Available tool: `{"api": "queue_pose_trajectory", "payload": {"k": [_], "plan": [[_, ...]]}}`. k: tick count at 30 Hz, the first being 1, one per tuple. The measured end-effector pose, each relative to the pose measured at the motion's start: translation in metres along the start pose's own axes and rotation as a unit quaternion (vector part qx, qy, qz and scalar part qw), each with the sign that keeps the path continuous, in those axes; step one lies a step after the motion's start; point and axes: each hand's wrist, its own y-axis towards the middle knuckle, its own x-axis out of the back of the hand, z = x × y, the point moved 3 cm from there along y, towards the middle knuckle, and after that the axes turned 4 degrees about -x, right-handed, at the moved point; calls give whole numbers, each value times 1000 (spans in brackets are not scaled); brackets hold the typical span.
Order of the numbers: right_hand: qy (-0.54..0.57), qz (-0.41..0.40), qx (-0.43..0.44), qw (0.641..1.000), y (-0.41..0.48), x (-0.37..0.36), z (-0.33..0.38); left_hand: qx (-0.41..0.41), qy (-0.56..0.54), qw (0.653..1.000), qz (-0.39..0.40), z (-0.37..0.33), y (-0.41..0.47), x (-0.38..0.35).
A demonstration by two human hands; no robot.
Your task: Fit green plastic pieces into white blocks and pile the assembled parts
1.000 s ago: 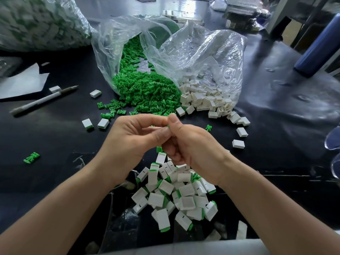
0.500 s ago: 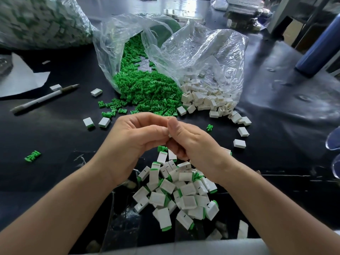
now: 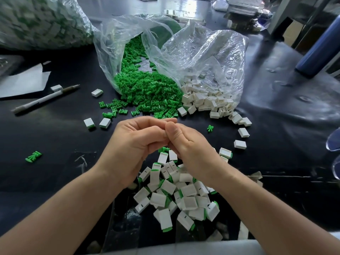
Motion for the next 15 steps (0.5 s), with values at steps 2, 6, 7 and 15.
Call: {"api": "queue_pose_trajectory", "payload": {"k": [2, 6, 7, 15], "plan": [[-3, -2, 0, 1000, 1, -1, -1, 2, 1, 1000, -2, -1, -1, -1], [-3, -9, 4, 1000, 1, -1, -2, 4, 9, 1000, -8, -1, -1, -1], [-5, -9, 6, 1000, 1, -1, -2, 3, 8, 1000, -8, -1, -1, -1], [52, 22, 15, 998, 2, 4, -1, -12, 4, 1000, 19, -4, -3, -2]]}}
